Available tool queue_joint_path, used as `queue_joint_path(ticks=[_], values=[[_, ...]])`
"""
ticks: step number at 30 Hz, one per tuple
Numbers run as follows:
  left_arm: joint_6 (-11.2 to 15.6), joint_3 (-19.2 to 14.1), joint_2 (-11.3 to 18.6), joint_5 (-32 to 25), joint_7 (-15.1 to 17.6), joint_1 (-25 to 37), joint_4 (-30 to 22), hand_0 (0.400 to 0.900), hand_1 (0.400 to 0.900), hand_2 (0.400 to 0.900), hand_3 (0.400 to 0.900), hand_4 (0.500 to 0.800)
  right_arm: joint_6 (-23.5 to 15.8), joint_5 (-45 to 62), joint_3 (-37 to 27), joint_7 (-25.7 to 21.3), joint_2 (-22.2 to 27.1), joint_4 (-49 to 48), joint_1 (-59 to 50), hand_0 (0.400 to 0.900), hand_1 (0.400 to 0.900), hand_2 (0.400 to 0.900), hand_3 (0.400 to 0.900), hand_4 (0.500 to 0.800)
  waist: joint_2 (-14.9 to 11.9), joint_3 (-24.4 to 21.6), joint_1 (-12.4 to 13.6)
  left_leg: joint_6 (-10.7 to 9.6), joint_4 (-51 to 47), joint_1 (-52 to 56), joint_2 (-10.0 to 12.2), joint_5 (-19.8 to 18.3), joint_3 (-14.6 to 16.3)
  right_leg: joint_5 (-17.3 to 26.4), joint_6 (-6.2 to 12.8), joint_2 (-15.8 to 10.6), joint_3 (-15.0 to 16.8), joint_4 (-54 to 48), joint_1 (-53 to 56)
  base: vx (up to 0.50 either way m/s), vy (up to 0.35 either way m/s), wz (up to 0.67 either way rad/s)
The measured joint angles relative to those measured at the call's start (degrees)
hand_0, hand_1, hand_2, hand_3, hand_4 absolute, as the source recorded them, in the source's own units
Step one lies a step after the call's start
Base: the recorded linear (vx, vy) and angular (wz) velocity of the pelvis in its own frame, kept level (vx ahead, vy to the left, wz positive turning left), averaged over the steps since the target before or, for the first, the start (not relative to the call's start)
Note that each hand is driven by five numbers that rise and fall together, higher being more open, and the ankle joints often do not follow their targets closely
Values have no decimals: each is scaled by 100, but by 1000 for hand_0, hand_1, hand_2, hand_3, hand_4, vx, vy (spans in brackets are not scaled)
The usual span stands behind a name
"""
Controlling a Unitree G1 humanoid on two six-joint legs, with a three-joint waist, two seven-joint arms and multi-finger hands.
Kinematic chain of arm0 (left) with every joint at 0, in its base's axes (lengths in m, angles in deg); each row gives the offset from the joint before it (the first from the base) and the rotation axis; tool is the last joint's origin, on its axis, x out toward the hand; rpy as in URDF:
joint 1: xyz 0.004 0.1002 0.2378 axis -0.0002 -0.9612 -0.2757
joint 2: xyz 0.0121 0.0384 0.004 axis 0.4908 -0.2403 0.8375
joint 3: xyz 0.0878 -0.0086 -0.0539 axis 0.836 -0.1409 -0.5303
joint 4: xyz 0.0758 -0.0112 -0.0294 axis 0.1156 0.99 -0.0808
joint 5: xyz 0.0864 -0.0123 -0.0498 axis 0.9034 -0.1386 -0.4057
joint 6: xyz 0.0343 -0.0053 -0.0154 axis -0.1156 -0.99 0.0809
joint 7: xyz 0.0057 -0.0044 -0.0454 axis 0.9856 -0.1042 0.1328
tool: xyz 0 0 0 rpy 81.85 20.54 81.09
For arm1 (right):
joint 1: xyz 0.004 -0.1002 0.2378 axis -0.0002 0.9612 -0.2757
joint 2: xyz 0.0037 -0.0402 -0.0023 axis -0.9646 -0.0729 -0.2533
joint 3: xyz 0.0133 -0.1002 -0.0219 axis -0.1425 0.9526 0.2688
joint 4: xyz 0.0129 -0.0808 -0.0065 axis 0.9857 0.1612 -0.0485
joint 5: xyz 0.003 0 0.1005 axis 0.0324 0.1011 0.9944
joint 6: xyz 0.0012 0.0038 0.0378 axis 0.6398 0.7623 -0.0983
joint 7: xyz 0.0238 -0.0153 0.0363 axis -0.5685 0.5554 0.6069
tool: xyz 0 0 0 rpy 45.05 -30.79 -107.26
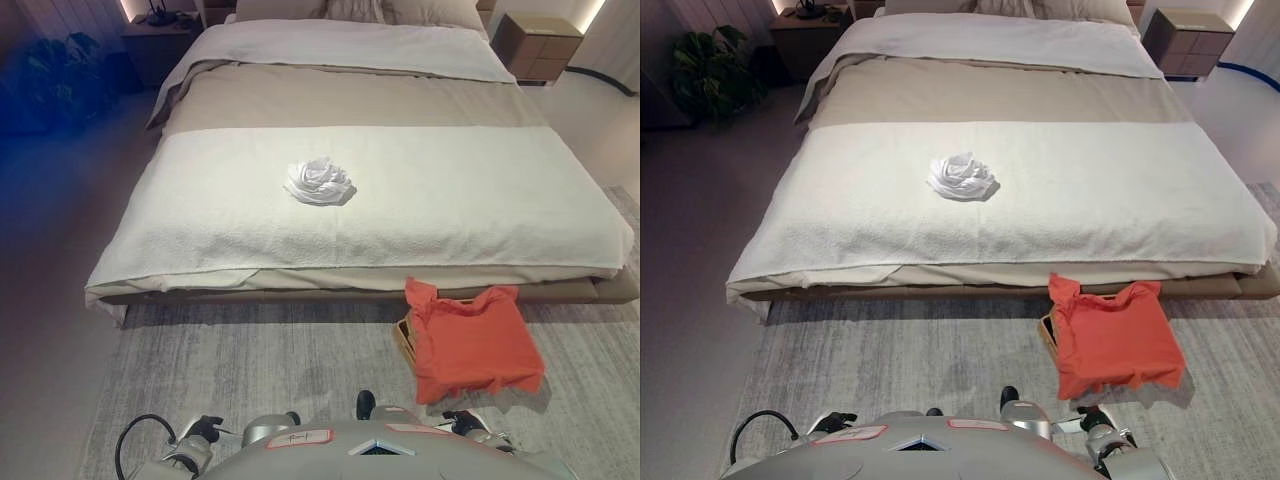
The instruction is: Put the clothes on the bed into the basket.
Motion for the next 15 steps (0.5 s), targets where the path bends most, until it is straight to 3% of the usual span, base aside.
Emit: queue_joint_path(ticks=[15], values=[[-3, -1, -16, -6, -176, 5, -1, 900, 900, 900, 900, 800, 1, 40, 3, 47, 0, -44, -8, 900, 900, 900, 900, 800, -37, 99, -4, -1, 0, -4, 9, 0, 14, -1, 1, 8, 10, -1, -11, 5, -5, -2]])
